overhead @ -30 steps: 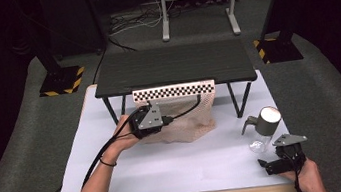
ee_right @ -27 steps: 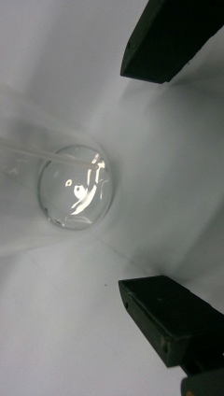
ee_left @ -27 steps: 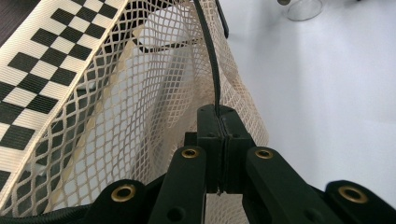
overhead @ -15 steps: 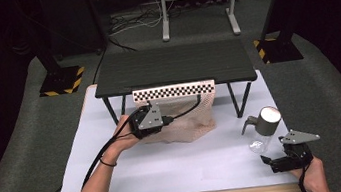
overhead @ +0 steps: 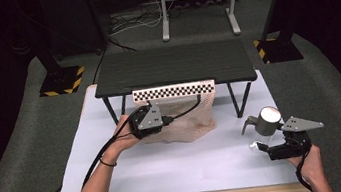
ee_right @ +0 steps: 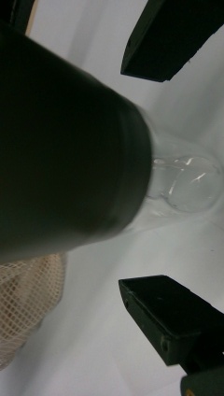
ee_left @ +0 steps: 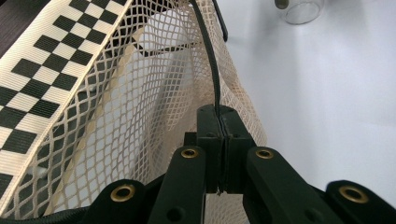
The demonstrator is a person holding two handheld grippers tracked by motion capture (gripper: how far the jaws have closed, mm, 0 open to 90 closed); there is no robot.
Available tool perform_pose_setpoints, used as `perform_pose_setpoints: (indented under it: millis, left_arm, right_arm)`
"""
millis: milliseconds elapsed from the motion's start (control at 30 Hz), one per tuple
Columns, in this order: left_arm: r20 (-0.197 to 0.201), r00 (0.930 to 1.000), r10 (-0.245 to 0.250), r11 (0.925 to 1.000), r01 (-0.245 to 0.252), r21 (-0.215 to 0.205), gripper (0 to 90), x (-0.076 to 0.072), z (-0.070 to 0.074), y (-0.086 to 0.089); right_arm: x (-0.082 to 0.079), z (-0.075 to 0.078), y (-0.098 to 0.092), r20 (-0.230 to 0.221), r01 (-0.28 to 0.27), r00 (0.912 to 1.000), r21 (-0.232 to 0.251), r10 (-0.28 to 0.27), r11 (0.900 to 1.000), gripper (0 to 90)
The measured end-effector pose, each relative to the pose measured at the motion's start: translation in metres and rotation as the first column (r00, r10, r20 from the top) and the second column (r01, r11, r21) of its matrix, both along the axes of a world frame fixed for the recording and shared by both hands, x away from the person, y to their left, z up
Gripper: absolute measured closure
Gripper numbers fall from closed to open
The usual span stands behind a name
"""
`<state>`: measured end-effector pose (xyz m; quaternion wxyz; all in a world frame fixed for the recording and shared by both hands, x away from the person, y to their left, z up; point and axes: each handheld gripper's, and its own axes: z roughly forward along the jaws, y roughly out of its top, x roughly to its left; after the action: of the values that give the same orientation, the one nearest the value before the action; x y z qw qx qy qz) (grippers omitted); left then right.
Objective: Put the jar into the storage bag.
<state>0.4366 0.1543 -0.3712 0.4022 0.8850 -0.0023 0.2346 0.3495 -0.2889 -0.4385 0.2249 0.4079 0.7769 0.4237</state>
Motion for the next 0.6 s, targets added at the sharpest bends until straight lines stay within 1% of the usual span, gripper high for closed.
perform_pose_setpoints:
  millis: [100,200,233,300,400,467,500,533,567,600]
  left_arm:
    - [0.0,1.0,-0.002,1.0,0.002,-0.002,88.2,0.0,0.0,0.0]
    - [-0.002,1.0,-0.003,1.0,0.003,0.0,88.3,0.0,0.0,0.0]
    - [-0.001,1.0,-0.004,1.0,0.004,0.002,88.2,0.0,0.0,0.0]
    - [-0.002,1.0,-0.005,1.0,0.005,-0.001,88.2,0.001,0.0,0.0]
    - [-0.005,1.0,-0.007,1.0,0.007,0.002,88.1,0.001,0.0,0.0]
    - [-0.004,1.0,-0.006,1.0,0.006,0.002,88.0,0.001,0.0,0.0]
    - [-0.004,1.0,-0.007,1.0,0.007,0.002,88.0,0.001,-0.001,0.0]
    - [-0.004,1.0,-0.007,1.0,0.007,0.002,87.9,0.0,0.0,0.0]
    - [-0.004,1.0,-0.007,1.0,0.007,0.001,87.9,0.0,0.0,0.0]
    - [-0.004,1.0,-0.007,1.0,0.007,0.001,88.0,0.0,0.0,0.0]
  right_arm:
    - [0.005,0.002,0.002,0.01,-0.012,0.9999,0.003,0.012,1.0,0.0]
    - [0.01,0.003,0.005,0.006,-0.02,0.9998,0.006,0.02,1.0,0.0]
    - [0.012,0.003,0.004,0.008,-0.022,0.9997,0.023,0.022,0.999,0.0]
    - [0.013,0.003,0.005,0.012,-0.02,0.9997,0.026,0.019,0.999,0.0]
    - [0.014,0.004,0.004,0.027,-0.019,0.9995,0.048,0.018,0.999,0.0]
    - [0.013,0.004,0.004,0.044,-0.013,0.999,0.058,0.011,0.998,4.8]
    - [0.013,0.004,0.004,0.044,-0.013,0.999,0.058,0.011,0.998,4.8]
    - [0.013,0.003,0.004,0.059,-0.009,0.9982,0.07,0.004,0.997,9.8]
    - [0.014,0.002,0.004,0.059,-0.015,0.9982,0.075,0.011,0.997,11.8]
    - [0.014,0.002,0.004,0.059,-0.015,0.9982,0.075,0.011,0.997,11.8]
